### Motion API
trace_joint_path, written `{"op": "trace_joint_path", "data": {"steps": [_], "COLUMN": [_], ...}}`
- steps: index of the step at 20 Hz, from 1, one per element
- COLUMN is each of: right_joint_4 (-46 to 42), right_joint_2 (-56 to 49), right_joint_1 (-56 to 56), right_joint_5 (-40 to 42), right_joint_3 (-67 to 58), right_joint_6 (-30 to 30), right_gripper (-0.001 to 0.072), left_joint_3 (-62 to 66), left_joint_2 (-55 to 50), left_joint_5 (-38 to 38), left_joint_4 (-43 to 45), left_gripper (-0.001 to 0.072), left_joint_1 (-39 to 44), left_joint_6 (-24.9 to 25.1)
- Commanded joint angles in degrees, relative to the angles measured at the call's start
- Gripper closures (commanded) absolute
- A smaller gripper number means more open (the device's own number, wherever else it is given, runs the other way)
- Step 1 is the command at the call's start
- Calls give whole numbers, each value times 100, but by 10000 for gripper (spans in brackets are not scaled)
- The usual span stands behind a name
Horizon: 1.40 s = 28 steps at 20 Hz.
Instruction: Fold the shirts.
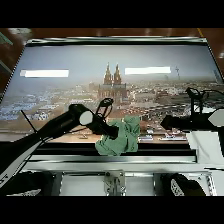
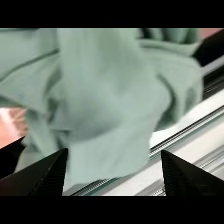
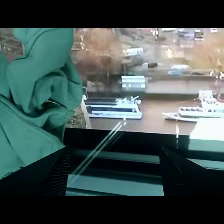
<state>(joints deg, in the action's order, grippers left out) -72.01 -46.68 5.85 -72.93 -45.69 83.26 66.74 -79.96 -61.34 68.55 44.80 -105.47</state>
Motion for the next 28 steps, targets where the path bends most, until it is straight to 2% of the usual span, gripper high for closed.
{"op": "trace_joint_path", "data": {"steps": [1,4,7,11,13,17,18,19,20,21,23,28], "right_joint_4": [105,142,756,1318,1403,2026,2070,2057,2055,2055,2041,1932], "right_joint_2": [4,-105,-726,-1818,-2208,-2459,-2459,-2459,-2459,-2459,-2459,-2632], "right_joint_1": [4,4,0,0,0,-2,-2,-31,-164,-415,-1130,-2234], "right_joint_5": [271,42,-363,-492,-538,-647,-636,-590,-472,-323,142,1163], "right_joint_3": [280,286,286,424,452,452,452,466,538,645,887,1010], "right_joint_6": [-149,-365,-901,-1268,-1311,-1563,-1556,-1499,-1364,-1318,-1327,-710], "right_gripper": [43,43,44,43,43,44,44,43,44,43,43,44], "left_joint_3": [66,-452,-1808,-3161,-3344,-3338,-3316,-3287,-3283,-3285,-3285,-3285], "left_joint_2": [269,990,1631,1622,1427,876,741,647,621,627,632,728], "left_joint_5": [-1126,-1488,-1202,321,1117,2181,2304,2341,2345,2341,2323,2024], "left_joint_4": [-46,-66,-422,-1639,-2059,-2627,-2697,-2721,-2721,-2699,-2702,-2699], "left_gripper": [0,0,0,2,4,12,126,335,483,559,665,665], "left_joint_1": [-817,-1364,-1478,-1364,-1211,-925,-855,-809,-802,-813,-828,-837], "left_joint_6": [321,531,514,522,546,605,614,640,643,649,715,1036]}}
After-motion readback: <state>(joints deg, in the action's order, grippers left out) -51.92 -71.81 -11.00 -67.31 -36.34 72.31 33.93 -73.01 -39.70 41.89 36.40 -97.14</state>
